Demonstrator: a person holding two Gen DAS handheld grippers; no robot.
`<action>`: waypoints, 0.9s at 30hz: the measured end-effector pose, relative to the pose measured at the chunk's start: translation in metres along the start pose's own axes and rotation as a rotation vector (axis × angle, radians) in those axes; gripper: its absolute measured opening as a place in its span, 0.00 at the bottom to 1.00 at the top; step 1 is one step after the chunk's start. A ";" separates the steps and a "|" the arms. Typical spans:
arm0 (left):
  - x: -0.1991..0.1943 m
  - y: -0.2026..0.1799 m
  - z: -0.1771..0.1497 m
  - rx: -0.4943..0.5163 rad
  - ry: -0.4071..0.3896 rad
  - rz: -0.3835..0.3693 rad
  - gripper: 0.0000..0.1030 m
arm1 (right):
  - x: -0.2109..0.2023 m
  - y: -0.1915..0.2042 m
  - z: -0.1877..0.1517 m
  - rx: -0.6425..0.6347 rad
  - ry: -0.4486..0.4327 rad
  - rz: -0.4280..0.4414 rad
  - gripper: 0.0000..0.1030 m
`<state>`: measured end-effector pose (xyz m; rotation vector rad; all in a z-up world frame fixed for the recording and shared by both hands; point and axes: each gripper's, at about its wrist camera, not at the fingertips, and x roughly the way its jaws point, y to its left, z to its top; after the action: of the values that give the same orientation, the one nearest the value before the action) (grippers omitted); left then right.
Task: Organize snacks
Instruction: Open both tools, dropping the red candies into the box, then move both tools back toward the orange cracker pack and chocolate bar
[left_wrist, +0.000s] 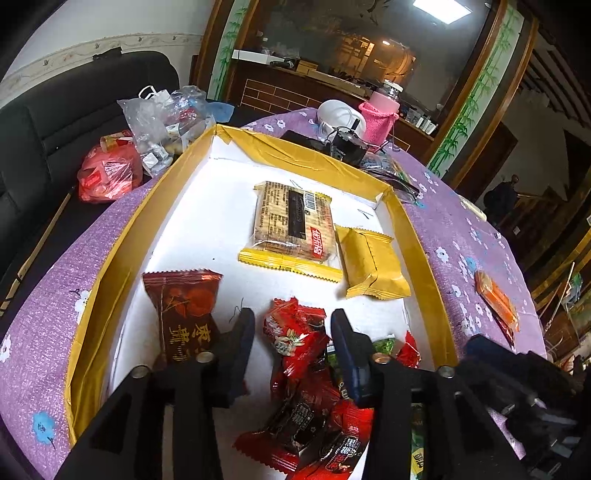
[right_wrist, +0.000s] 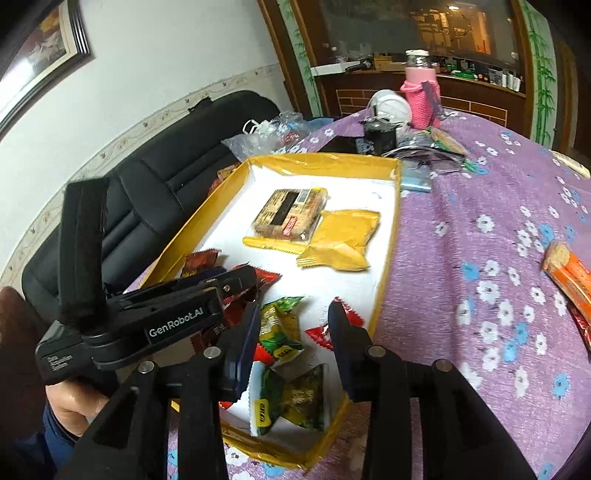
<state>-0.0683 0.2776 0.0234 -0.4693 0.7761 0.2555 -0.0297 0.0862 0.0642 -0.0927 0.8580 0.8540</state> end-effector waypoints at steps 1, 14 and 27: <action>-0.001 -0.001 0.000 0.002 -0.002 0.004 0.48 | -0.005 -0.005 0.001 0.012 -0.009 0.000 0.36; -0.014 -0.024 0.002 0.039 -0.002 -0.014 0.49 | -0.049 -0.100 -0.008 0.197 -0.055 -0.070 0.40; -0.019 -0.129 0.008 0.195 0.056 -0.121 0.49 | -0.110 -0.255 -0.039 0.492 -0.185 -0.255 0.40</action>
<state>-0.0266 0.1689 0.0823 -0.3382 0.8154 0.0530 0.0844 -0.1698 0.0506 0.2988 0.8390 0.3896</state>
